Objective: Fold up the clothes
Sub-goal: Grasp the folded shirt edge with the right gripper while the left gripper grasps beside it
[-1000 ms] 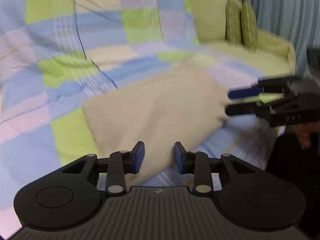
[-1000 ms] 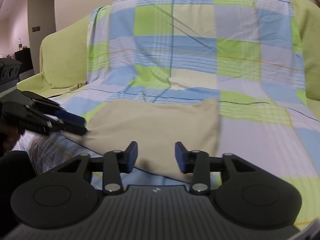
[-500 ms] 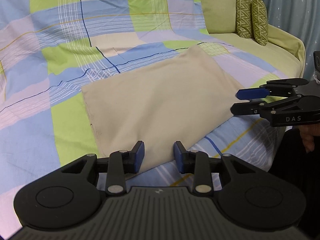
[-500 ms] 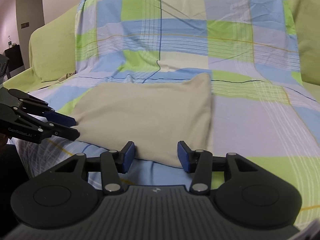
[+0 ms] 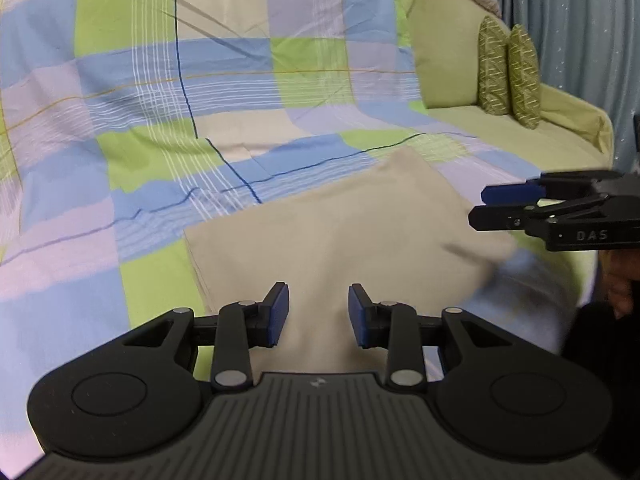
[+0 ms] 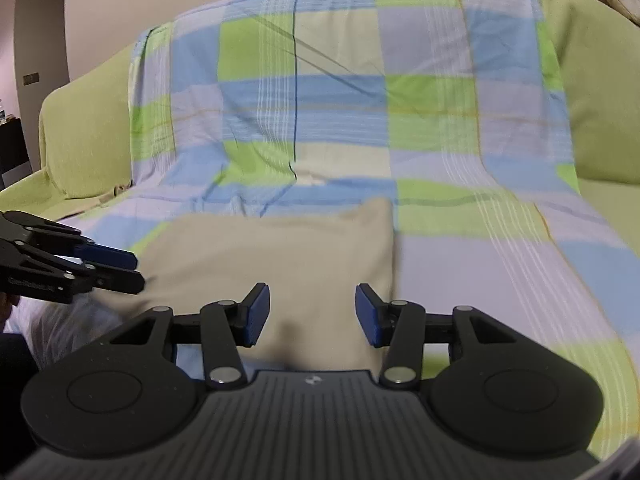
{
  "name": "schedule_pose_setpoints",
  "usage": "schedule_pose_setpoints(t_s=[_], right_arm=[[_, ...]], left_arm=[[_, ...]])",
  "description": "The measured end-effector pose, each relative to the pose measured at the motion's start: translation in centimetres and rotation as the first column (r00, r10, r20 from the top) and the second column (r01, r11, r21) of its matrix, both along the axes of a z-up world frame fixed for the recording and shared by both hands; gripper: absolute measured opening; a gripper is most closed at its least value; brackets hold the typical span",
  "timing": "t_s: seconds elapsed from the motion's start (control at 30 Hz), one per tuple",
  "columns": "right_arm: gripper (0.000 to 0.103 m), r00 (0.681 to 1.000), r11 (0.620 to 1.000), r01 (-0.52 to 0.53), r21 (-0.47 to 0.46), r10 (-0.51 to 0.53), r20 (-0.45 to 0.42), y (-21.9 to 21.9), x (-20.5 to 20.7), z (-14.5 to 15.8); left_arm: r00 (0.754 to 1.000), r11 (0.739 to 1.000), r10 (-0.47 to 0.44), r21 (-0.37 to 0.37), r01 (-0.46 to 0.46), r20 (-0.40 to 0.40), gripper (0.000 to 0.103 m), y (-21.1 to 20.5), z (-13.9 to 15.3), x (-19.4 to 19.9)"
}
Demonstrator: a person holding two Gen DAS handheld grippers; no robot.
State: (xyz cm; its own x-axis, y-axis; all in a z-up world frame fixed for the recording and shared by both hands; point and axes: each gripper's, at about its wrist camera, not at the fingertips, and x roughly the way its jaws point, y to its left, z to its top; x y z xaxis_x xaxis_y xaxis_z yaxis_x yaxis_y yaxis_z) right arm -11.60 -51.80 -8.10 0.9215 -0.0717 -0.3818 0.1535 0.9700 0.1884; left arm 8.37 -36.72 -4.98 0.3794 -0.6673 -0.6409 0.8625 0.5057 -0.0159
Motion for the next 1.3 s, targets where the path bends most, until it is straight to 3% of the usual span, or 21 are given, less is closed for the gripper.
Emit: schedule_pose_setpoints(t_s=[0.17,0.2,0.33,0.4,0.47,0.53,0.6,0.67,0.77,0.87,0.9,0.93,1.07,1.13,1.23,1.3], right_arm=[[0.043,0.992,0.989,-0.115,-0.089,0.110,-0.064,-0.3,5.7,-0.1],[0.043,0.983,0.983,-0.159,-0.095,0.148,-0.111,-0.8,7.8,-0.5],[0.041,0.965,0.969,-0.228,-0.097,0.212,-0.153,-2.6,9.8,-1.6],[0.040,0.974,0.978,-0.194,-0.083,0.181,-0.139,-4.3,9.3,-1.9],[0.031,0.985,0.991,-0.127,-0.042,0.121,-0.127,-6.7,8.5,-2.5],[0.043,0.990,0.999,-0.005,-0.036,-0.001,-0.143,-8.5,7.2,-2.8],[0.041,0.991,0.999,0.033,-0.039,-0.038,-0.126,-8.8,5.7,-2.2],[0.042,0.995,0.987,-0.013,-0.158,-0.002,-0.098,-6.1,2.9,-0.6],[0.041,0.986,0.937,-0.147,-0.316,0.116,-0.116,-1.8,0.5,0.2],[0.041,0.951,0.804,-0.300,-0.514,0.211,-0.225,3.8,-1.2,-1.0],[0.041,0.939,0.764,-0.335,-0.551,0.223,-0.262,5.0,-1.4,-1.6],[0.040,0.927,0.733,-0.366,-0.573,0.232,-0.295,6.0,-1.3,-2.2],[0.040,0.911,0.676,-0.406,-0.615,0.243,-0.333,7.9,0.0,-3.1],[0.040,0.906,0.651,-0.419,-0.633,0.250,-0.342,8.5,0.9,-3.2],[0.040,0.890,0.580,-0.452,-0.678,0.240,-0.388,8.9,1.9,-3.7],[0.039,0.887,0.539,-0.457,-0.707,0.215,-0.409,8.3,1.7,-3.9]], left_arm=[[1.000,1.000,0.009,0.021,-0.009,-0.008,0.039,-1.6,-1.3,3.3],[1.000,1.000,0.013,0.027,-0.013,-0.012,0.039,-1.5,-1.6,4.0],[0.999,1.000,0.020,0.011,-0.020,-0.040,0.041,-0.3,-2.3,6.0],[0.999,0.999,0.038,0.021,-0.037,-0.030,0.042,0.1,-2.3,6.4],[0.998,0.998,0.060,0.031,-0.059,-0.023,0.047,0.3,-2.3,6.7],[0.999,0.998,-0.011,0.067,0.008,0.045,0.046,0.5,-2.1,4.7],[0.988,0.990,-0.099,0.113,0.085,0.118,0.044,0.6,-1.8,2.4],[0.964,0.974,-0.188,0.164,0.158,0.187,0.047,0.7,-1.6,0.1],[0.905,0.934,-0.322,0.249,0.256,0.278,0.047,0.9,-1.2,-3.3],[0.819,0.877,-0.452,0.341,0.337,0.352,0.047,1.1,-0.9,-6.8],[0.806,0.867,-0.470,0.362,0.343,0.360,0.047,1.0,-1.1,-7.3],[0.793,0.857,-0.482,0.390,0.337,0.374,0.047,0.7,-1.8,-7.8],[0.750,0.836,-0.509,0.451,0.312,0.424,0.047,-0.8,-2.7,-8.9],[0.718,0.813,-0.537,0.500,0.300,0.443,0.047,-1.7,-3.2,-9.3],[0.645,0.760,-0.594,0.598,0.254,0.480,0.047,-2.2,-4.0,-9.5],[0.627,0.743,-0.605,0.630,0.223,0.491,0.047,-2.1,-4.7,-9.0]])
